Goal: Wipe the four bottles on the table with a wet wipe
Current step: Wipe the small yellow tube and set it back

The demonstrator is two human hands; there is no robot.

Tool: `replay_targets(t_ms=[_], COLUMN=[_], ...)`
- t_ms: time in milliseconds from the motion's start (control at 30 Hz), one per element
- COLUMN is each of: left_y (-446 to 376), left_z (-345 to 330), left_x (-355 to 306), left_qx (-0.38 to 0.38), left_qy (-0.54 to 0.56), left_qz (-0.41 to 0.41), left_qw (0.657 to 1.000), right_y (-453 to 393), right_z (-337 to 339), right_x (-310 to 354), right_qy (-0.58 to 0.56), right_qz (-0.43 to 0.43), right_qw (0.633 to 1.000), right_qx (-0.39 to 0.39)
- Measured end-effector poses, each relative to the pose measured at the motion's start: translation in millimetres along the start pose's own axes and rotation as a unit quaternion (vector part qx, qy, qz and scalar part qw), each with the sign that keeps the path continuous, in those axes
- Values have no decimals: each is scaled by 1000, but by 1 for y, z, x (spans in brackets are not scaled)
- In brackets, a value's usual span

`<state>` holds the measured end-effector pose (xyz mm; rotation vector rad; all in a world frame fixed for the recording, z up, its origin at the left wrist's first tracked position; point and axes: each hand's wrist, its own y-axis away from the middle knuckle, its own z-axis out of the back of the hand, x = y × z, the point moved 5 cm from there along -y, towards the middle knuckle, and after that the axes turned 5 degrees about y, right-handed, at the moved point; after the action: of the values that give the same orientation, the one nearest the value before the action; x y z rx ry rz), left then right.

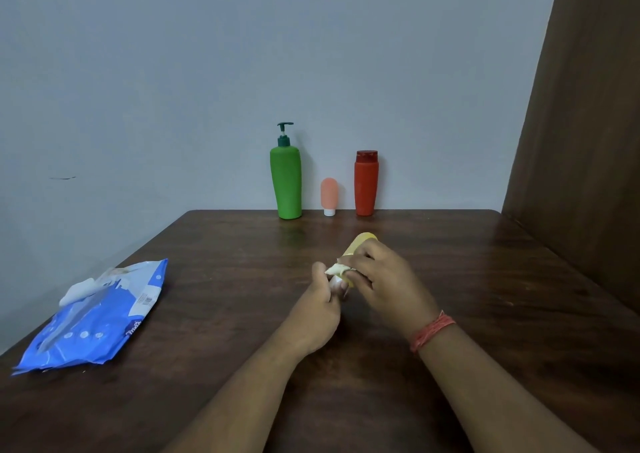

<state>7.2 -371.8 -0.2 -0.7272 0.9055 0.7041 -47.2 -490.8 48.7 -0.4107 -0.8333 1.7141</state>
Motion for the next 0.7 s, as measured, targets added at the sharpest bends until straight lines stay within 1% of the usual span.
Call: replay_targets(t_ms=[33, 133, 167, 300, 367, 433, 500, 533, 600, 667, 700], left_y=[1, 2, 2, 1, 1, 1, 2, 2, 3, 3, 2], left_z=[-1, -5, -5, -5, -4, -5, -7, -7, -6, -6, -5], left_x=[-2, -6, -6, -6, -8, -9, -11, -11, -10, -10, -8], left_qx=[-6, -18, -21, -20, -25, -24, -16, -16, -19, -20, -22], left_qy=[-17, -68, -75, -88, -87, -98, -114, -116, -111, -102, -92], left_qz=[-9, -36, -39, -40, -43, -53, -61, -61, -56, -48, -39], left_qw=[1000, 997, 996, 995, 995, 994, 991, 991, 992, 993, 995], right_y=[-1, -3, -3, -1, -4, -7, -6, -4, 0, 3, 3], right_z=[3, 13, 12, -4, -3, 5, 16, 19, 20, 18, 17], right_x=[-3, -14, -13, 6, 2, -7, -21, -30, -44, -52, -51], right_qy=[8, 30, 32, 36, 47, 57, 22, 0, -13, -23, -30], right_qz=[-5, -55, -56, 19, 1, -43, -113, -152, -207, -226, -219], right_qw=[1000, 997, 997, 996, 995, 997, 992, 986, 975, 970, 970], right_qx=[-1, -46, -38, 84, 91, 39, -41, -65, -81, -91, -96])
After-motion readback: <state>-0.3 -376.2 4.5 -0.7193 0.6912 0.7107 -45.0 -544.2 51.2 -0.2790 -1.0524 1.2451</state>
